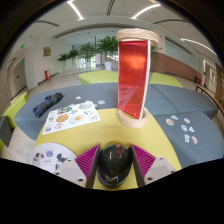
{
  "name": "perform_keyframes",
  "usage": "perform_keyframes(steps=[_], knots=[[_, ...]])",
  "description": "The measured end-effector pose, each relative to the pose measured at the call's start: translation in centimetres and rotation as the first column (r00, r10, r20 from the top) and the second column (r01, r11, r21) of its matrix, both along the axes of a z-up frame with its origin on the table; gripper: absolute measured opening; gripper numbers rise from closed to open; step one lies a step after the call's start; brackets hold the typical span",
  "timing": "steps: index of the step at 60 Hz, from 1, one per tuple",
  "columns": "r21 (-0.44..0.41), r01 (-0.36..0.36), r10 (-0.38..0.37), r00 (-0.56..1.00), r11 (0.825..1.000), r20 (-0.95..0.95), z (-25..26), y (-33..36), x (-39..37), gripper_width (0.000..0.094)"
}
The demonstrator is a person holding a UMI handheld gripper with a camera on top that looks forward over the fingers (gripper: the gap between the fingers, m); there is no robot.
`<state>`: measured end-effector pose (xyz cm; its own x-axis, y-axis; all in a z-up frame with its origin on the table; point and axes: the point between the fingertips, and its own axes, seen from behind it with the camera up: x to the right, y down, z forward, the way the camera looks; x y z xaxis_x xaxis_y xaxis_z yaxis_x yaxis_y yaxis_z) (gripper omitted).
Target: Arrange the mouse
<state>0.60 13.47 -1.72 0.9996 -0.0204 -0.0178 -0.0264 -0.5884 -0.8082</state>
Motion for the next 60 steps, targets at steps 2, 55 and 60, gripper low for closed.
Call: perform_keyframes(steps=[2, 55, 60], knots=[[-0.002, 0.007, -0.007, 1.000, 1.000, -0.004, -0.1, -0.1, 0.1, 0.0563], [-0.062, -0.222, 0.222, 0.975, 0.973, -0.011, 0.5, -8.1, -16.0, 0.0481], [-0.101, -0.229, 0.232, 0.973, 0.968, 0.020, 0.6, -8.1, -15.4, 0.0605]])
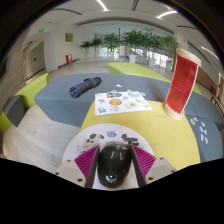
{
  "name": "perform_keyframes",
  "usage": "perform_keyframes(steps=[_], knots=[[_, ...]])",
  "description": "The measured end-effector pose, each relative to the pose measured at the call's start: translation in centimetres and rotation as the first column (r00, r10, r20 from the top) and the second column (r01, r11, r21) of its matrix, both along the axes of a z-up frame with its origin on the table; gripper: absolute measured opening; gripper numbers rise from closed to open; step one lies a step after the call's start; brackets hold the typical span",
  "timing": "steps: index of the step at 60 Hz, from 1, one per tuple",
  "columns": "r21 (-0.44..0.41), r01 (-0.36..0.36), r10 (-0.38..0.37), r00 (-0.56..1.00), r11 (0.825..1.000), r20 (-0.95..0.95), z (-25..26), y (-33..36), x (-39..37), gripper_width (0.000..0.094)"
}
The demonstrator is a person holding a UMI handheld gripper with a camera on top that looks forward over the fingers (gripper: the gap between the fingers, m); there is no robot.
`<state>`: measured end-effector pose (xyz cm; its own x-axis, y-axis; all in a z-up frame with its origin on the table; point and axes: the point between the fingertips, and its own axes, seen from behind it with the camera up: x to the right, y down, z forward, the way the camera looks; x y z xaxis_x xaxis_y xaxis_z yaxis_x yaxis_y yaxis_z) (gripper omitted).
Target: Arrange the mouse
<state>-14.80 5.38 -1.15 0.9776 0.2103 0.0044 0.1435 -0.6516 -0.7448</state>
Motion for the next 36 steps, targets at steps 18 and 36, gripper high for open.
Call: perform_keyframes(steps=[18, 36], knots=[[0.038, -0.052, 0.052, 0.999, 0.998, -0.004, 8.9, -8.4, 1.3, 0.0849], [0.068, -0.104, 0.101, 0.994, 0.992, 0.039, 10.5, -18.8, 3.1, 0.0849]])
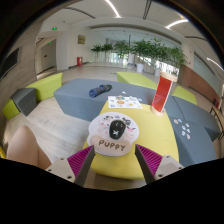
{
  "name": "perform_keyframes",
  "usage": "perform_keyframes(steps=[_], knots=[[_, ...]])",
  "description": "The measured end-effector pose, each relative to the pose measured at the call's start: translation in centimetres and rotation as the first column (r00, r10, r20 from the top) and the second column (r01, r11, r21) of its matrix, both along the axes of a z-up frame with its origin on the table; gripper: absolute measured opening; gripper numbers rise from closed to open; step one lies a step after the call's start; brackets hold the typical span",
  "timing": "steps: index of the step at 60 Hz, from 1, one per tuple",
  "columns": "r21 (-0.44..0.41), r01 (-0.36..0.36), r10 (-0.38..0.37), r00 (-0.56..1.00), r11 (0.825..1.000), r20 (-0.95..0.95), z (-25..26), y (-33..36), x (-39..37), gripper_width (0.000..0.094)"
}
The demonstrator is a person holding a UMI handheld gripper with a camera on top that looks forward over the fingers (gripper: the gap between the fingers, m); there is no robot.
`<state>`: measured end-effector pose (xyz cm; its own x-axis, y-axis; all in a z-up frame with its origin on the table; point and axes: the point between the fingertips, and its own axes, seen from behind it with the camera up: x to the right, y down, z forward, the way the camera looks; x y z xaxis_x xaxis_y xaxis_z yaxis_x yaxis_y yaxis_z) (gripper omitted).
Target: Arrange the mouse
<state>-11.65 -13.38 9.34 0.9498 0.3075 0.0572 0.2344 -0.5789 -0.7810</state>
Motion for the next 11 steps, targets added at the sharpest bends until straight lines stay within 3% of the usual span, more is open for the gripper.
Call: perform_keyframes(steps=[11], knots=[[0.026, 0.046, -0.044, 0.997, 0.999, -0.064, -1.0, 0.0, 0.8, 0.0848]])
